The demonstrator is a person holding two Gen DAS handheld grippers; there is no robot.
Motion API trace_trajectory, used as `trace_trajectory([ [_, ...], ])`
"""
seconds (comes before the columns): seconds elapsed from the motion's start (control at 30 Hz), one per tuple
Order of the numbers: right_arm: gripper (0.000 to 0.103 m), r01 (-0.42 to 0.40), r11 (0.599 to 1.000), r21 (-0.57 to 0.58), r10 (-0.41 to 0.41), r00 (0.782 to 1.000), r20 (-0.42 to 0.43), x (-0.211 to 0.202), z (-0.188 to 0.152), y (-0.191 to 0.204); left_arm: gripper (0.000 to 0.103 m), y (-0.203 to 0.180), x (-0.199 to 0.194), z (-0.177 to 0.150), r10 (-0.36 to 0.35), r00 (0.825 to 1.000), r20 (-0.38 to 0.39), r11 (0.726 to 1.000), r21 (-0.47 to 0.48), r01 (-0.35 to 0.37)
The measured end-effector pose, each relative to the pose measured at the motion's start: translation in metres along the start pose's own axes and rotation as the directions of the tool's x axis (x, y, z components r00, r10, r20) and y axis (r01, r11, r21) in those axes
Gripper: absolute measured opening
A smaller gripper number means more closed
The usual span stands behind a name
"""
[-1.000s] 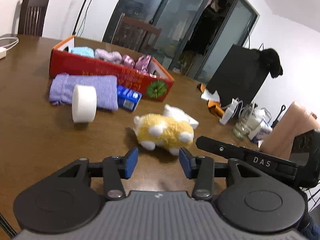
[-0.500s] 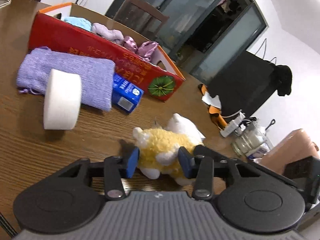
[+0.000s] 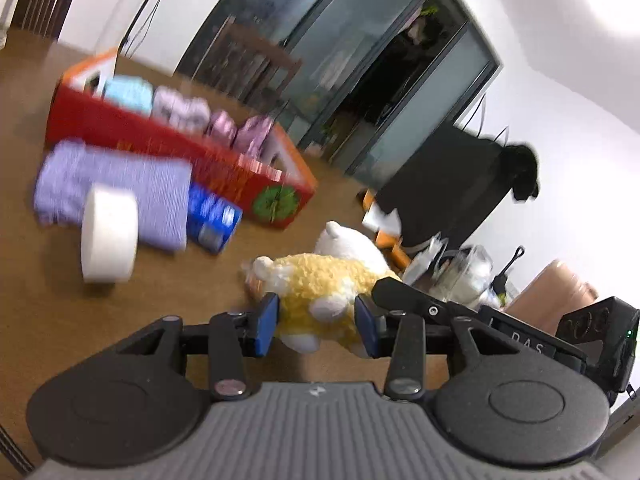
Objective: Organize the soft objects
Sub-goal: 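Carry the plush sheep into the box and open both tools, then withdraw both tools from the box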
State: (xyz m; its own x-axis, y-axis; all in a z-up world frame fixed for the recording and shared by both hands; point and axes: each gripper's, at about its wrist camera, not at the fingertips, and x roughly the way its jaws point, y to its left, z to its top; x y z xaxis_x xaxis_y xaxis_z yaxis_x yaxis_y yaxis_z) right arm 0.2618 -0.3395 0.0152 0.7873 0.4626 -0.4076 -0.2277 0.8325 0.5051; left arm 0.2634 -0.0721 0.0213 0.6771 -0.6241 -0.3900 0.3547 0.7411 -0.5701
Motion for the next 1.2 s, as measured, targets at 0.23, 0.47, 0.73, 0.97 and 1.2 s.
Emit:
trace_trajectory([
  [0.23, 0.05, -0.081, 0.993, -0.089, 0.083, 0.996, 0.025, 0.061, 0.07, 0.039, 0.042, 0.022, 0.002, 0.089, 0.07, 0.992, 0.101, 0.996, 0.053, -0.076],
  [0.47, 0.05, -0.13, 0.99, -0.051, 0.127, 0.99, -0.059, 0.183, 0.121, 0.059, 0.042, 0.086, 0.037, 0.17, 0.194, 0.976, 0.097, 0.979, 0.045, -0.199],
  [0.73, 0.05, -0.085, 0.995, -0.053, 0.075, 0.982, -0.172, 0.281, 0.117, 0.063, 0.042, 0.147, 0.074, 0.185, 0.305, 0.952, 0.02, 0.951, 0.053, -0.305],
  [0.97, 0.049, -0.057, 0.995, -0.08, 0.036, 0.969, -0.244, 0.301, 0.095, 0.059, 0.045, 0.155, 0.073, 0.177, 0.313, 0.949, 0.024, 0.947, 0.067, -0.314],
  [1.2, 0.048, -0.076, 0.985, -0.155, 0.042, 0.975, -0.216, 0.264, 0.099, 0.075, 0.046, 0.132, 0.048, 0.172, 0.336, 0.94, 0.058, 0.934, 0.108, -0.341],
])
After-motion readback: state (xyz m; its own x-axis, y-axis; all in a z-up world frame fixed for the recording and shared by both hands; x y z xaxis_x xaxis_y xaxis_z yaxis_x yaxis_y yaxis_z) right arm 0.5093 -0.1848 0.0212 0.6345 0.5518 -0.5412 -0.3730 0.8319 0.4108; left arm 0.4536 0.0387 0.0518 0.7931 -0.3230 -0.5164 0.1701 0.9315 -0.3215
